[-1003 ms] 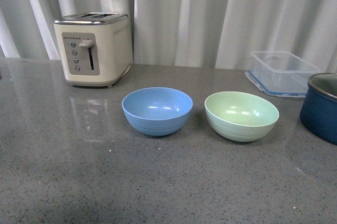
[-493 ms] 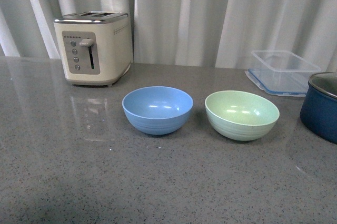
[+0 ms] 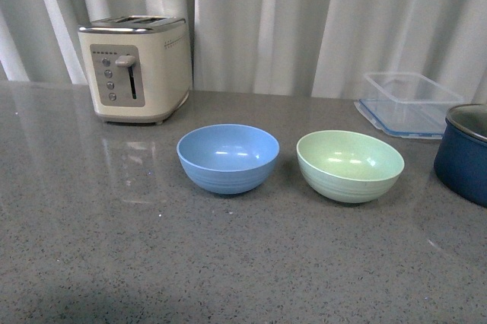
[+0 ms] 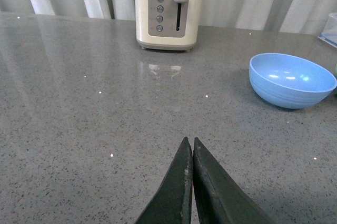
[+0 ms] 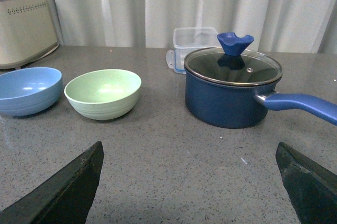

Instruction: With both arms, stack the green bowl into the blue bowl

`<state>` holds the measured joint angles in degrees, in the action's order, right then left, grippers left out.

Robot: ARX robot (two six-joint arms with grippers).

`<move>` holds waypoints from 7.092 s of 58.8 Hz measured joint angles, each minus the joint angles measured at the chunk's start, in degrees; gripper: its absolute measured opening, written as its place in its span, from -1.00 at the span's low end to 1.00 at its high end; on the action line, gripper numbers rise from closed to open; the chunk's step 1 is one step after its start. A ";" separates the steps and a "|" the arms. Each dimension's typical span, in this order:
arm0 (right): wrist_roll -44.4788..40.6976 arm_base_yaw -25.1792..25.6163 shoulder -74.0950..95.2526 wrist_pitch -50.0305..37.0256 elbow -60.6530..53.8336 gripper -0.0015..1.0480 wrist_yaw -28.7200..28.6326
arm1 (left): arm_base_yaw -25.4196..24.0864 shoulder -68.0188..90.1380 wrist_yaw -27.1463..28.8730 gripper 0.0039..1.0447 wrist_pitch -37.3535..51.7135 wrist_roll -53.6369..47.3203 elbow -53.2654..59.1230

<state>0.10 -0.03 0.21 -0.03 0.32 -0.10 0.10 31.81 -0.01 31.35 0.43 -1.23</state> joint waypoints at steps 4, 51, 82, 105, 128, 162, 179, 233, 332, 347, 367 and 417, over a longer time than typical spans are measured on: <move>0.00 0.00 0.00 0.00 0.00 0.81 0.02 | 0.00 -2.67 0.02 -0.93 -2.62 0.00 0.02; 0.00 0.00 0.00 0.00 0.00 0.81 0.02 | 0.00 -21.18 0.02 -0.93 -20.50 0.00 0.04; 0.02 0.00 0.02 0.00 0.00 0.81 0.02 | 0.00 -31.61 0.04 -0.33 -31.32 0.02 0.02; 11.34 -1.68 33.24 8.52 27.02 0.81 -13.90 | 0.00 -31.65 0.04 0.91 -31.32 -0.04 0.02; 22.27 -8.76 79.78 7.52 49.83 0.81 -3.89 | 0.00 -31.63 0.04 0.88 -31.32 -0.11 0.02; 29.07 -7.72 106.38 10.45 70.14 0.79 4.72 | 0.00 -31.63 0.04 0.88 -31.32 -0.13 0.02; 29.07 -7.65 110.18 12.79 73.77 -0.13 5.46 | 0.00 -31.63 0.04 0.88 -31.32 -0.13 0.02; 26.73 -18.82 106.01 15.85 89.33 -0.98 3.52 | 0.00 -31.63 0.04 0.88 -31.32 -0.13 0.02; 0.11 -6.49 67.10 -47.34 18.84 -0.98 6.62 | 0.00 -31.63 0.02 0.88 -31.32 -0.13 0.02; 0.09 -3.80 57.40 -46.36 10.34 -0.98 3.80 | 0.00 -31.63 0.02 0.88 -31.32 -0.13 0.02; 0.07 -0.11 45.97 -40.54 4.52 -0.98 0.37 | 0.00 -31.63 0.02 0.88 -31.32 -0.13 0.02; 0.07 -0.11 19.91 -20.20 -0.04 -0.98 0.20 | 0.00 -31.63 0.02 0.88 -31.32 -0.13 0.02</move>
<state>0.16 -0.14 20.12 -20.23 0.27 0.10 0.10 0.19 0.01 0.03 0.30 -1.21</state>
